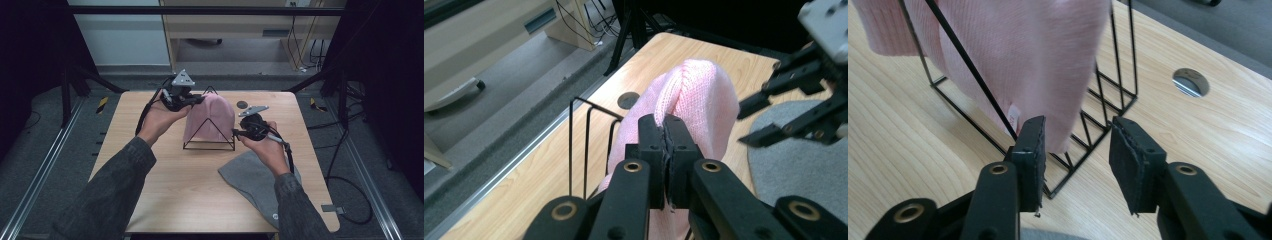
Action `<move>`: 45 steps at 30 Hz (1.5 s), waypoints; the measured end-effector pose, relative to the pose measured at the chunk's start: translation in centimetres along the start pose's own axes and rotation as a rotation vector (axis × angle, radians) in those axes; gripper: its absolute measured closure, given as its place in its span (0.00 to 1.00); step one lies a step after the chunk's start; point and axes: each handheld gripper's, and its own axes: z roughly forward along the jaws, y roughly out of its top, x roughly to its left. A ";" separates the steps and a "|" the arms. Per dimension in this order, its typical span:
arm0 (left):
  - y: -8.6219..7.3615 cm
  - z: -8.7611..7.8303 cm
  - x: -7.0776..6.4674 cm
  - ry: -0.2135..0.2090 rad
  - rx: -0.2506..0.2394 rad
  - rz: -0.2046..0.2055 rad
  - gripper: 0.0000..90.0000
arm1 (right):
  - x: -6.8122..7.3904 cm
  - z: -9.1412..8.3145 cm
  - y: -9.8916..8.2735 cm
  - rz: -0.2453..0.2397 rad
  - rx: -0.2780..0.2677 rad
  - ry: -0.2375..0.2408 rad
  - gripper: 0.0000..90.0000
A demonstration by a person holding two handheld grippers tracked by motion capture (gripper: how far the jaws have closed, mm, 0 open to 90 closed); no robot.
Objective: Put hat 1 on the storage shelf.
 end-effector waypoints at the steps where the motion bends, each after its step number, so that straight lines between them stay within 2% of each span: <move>1: -0.3 0.1 0.1 -0.003 0.008 -0.002 0.98 | -0.1 -0.2 -0.1 -0.003 -0.003 -0.004 0.62; 7: -2.0 0.7 0.0 -0.013 0.058 0.000 0.98 | -0.9 -1.5 -1.6 0.003 0.010 -0.032 0.58; 14: -3.5 1.4 -0.4 -0.021 0.097 -0.022 0.97 | -1.7 -2.6 -4.0 0.029 0.029 -0.047 0.55; 18: -4.0 1.2 -0.6 -0.019 0.059 -0.061 0.95 | -2.4 -3.1 -5.4 0.064 0.041 -0.050 0.51; 20: -4.2 0.7 -0.8 -0.006 0.026 -0.073 0.86 | -2.8 -3.3 -6.0 0.083 0.044 -0.056 0.48; 22: -4.6 0.0 -1.3 0.018 0.006 -0.087 0.70 | -3.3 -3.6 -6.6 0.096 0.054 -0.061 0.45; 24: -5.3 -0.8 -2.0 0.059 0.025 -0.065 0.59 | -3.9 -3.7 -7.5 0.111 0.074 -0.066 0.44; 25: -5.7 -1.3 -2.4 0.066 0.029 -0.063 0.54 | -4.2 -3.8 -8.1 0.121 0.076 -0.071 0.43; 26: -6.2 -1.8 -2.9 0.068 0.033 -0.059 0.49 | -4.5 -3.9 -8.7 0.133 0.084 -0.068 0.42; 28: -7.4 -2.8 -3.8 0.077 0.064 -0.026 0.42 | -5.3 -4.0 -10.0 0.154 0.103 -0.063 0.40; 30: -8.7 -3.5 -4.6 0.075 0.078 -0.020 0.32 | -6.1 -4.2 -11.1 0.196 0.106 -0.063 0.41; 32: -10.5 -3.9 -5.4 0.072 0.096 -0.024 0.26 | -6.9 -4.2 -12.1 0.228 0.108 -0.065 0.48; 35: -13.3 -4.1 -6.4 0.064 0.134 -0.057 0.17 | -7.7 -4.0 -13.3 0.269 0.131 -0.079 0.53; 38: -16.1 -4.5 -7.2 0.068 0.165 -0.051 0.12 | -8.5 -3.7 -14.0 0.292 0.146 -0.096 0.54; 40: -17.8 -4.9 -7.5 0.061 0.189 -0.066 0.11 | -8.9 -3.5 -14.3 0.311 0.152 -0.097 0.54; 43: -20.3 -5.5 -7.6 0.090 0.206 -0.086 0.12 | -9.1 -3.1 -14.5 0.320 0.169 -0.100 0.54; 45: -21.7 -5.8 -7.4 0.093 0.238 -0.111 0.12 | -9.1 -2.8 -14.6 0.320 0.180 -0.106 0.53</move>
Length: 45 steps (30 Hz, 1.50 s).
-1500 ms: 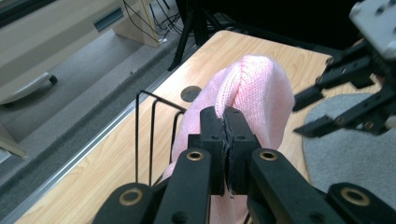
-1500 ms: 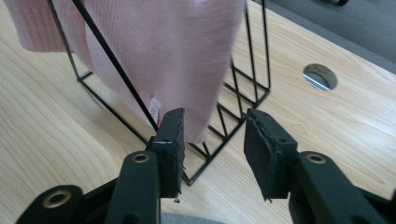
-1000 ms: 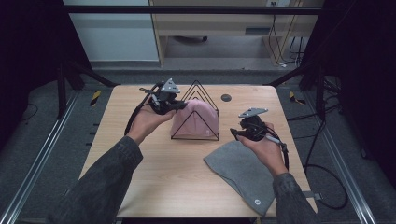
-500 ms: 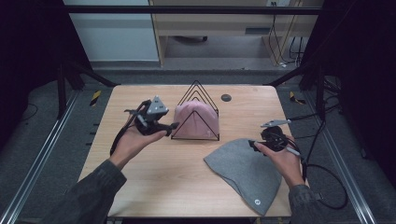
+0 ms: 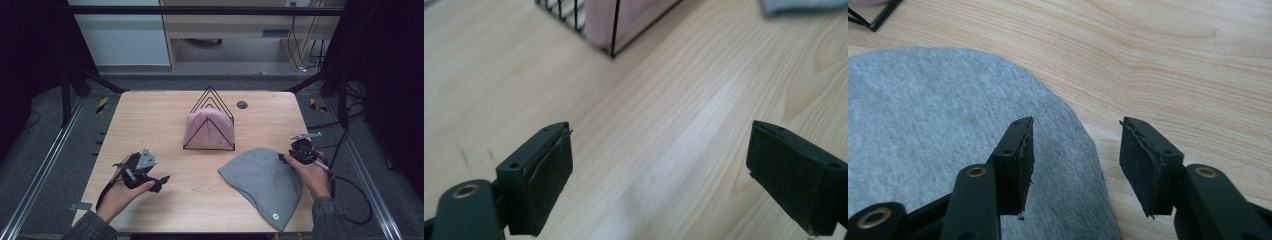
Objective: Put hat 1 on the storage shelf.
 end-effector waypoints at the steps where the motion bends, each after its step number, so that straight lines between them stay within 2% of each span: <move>1: -0.5 -0.1 0.2 0.003 0.003 -0.015 0.12 | 0.0 0.1 0.0 0.002 0.005 -0.002 0.52; 4: -1.0 -0.3 0.5 0.015 0.008 -0.049 0.12 | 0.1 0.3 -0.2 0.011 0.005 0.008 0.52; 5: -1.1 -0.5 0.6 0.010 0.002 -0.053 0.12 | 0.1 0.4 -0.3 0.000 0.012 0.006 0.52; 14: -1.2 -0.6 0.7 0.043 0.021 -0.050 0.12 | 0.5 0.7 -0.8 -0.023 0.028 0.024 0.55; 21: -1.3 -0.5 0.9 0.061 0.030 -0.054 0.12 | 0.8 0.4 -1.0 -0.065 0.037 0.042 0.74; 23: -1.3 -0.5 0.9 0.060 0.030 -0.054 0.12 | 0.9 0.2 -1.1 -0.070 0.034 0.044 0.76; 26: -1.3 -0.5 0.9 0.062 0.029 -0.055 0.12 | 0.9 0.1 -1.2 -0.073 0.034 0.045 0.72; 32: -1.3 -0.5 0.9 0.059 0.034 -0.051 0.12 | 0.9 -0.3 -1.7 -0.042 0.026 0.045 0.57; 35: -1.3 -0.5 0.9 0.058 0.034 -0.049 0.12 | 1.0 -0.7 -2.1 -0.033 0.017 0.037 0.54; 39: -1.3 -0.4 0.9 0.059 0.033 -0.054 0.12 | 1.0 -1.2 -2.7 -0.030 0.013 0.033 0.53; 45: -1.3 -0.5 1.0 0.059 0.038 -0.056 0.12 | 1.4 -1.2 -3.3 -0.045 0.028 0.031 0.61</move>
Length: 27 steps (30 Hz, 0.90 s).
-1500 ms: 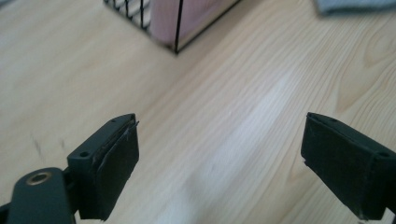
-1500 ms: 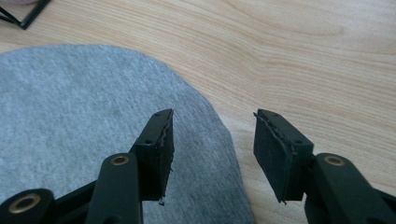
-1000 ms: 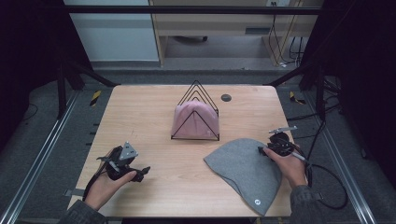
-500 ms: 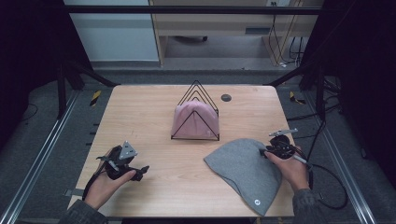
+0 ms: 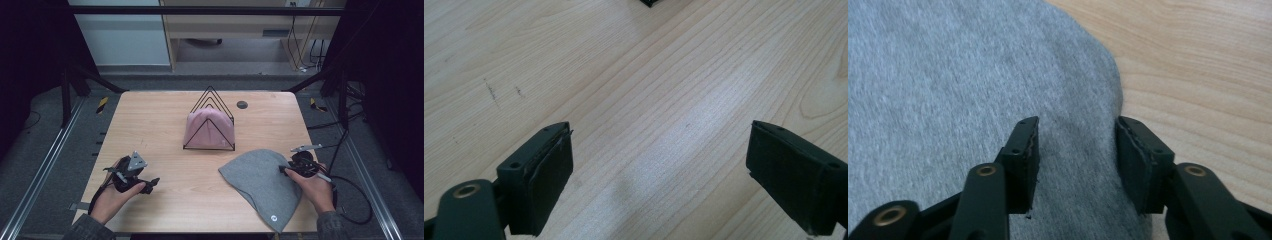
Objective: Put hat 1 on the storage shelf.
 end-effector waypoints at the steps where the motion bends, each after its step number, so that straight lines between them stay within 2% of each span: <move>1: 0.0 0.0 0.0 0.001 0.001 0.000 0.12 | 0.0 -0.1 -0.1 0.000 -0.002 0.005 0.65; 6: 0.0 0.1 0.1 0.007 0.003 0.002 0.13 | 0.3 -0.3 -0.2 -0.001 0.002 0.031 0.84; 8: 0.0 0.1 0.1 0.007 0.004 0.002 0.13 | 0.4 -0.3 -0.2 -0.021 -0.008 0.030 0.93; 13: -0.1 0.2 0.2 0.001 0.011 0.001 0.13 | 1.2 -1.8 0.8 -0.050 -0.070 0.066 0.96; 16: -0.1 0.2 0.1 -0.003 0.011 0.000 0.13 | 2.3 -3.3 2.0 -0.101 -0.108 0.080 0.96; 21: -0.1 0.3 0.1 -0.006 0.016 0.001 0.13 | 4.9 -6.2 4.3 -0.194 -0.180 0.106 0.96; 27: -0.1 0.3 0.0 -0.019 0.024 0.012 0.12 | 8.7 -9.5 7.1 -0.318 -0.251 0.137 0.96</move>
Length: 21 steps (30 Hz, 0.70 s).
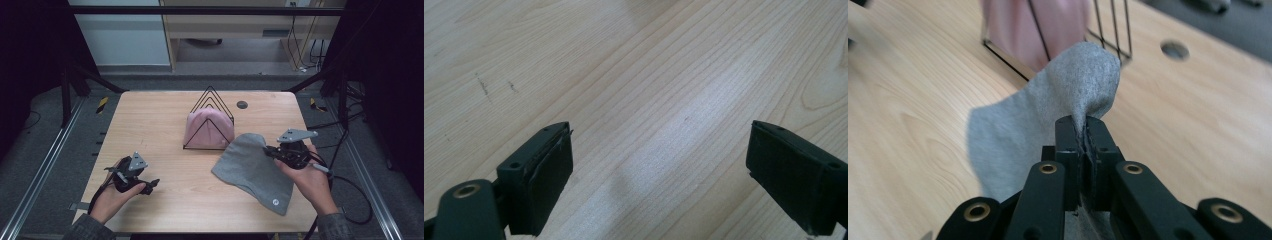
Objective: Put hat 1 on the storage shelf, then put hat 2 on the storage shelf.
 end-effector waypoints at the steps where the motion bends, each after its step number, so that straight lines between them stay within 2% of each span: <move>1: 0.0 0.0 0.0 -0.001 -0.002 -0.001 0.12 | 0.5 -0.2 0.6 -0.018 -0.010 0.007 0.96; 8: 0.0 0.0 -0.2 -0.015 -0.002 0.007 0.12 | 2.8 -0.8 4.3 -0.108 -0.057 0.042 0.96; 11: 0.0 0.0 -0.4 -0.034 0.007 0.013 0.12 | 3.5 -0.9 5.4 -0.139 -0.064 0.047 0.96; 15: 0.1 -0.5 -0.5 -0.062 -0.018 -0.001 0.11 | 4.3 -1.2 6.6 -0.166 -0.073 0.060 0.96; 21: 1.8 -2.1 -0.4 -0.085 -0.045 0.032 0.11 | 5.7 -2.2 8.6 -0.212 -0.097 0.095 0.96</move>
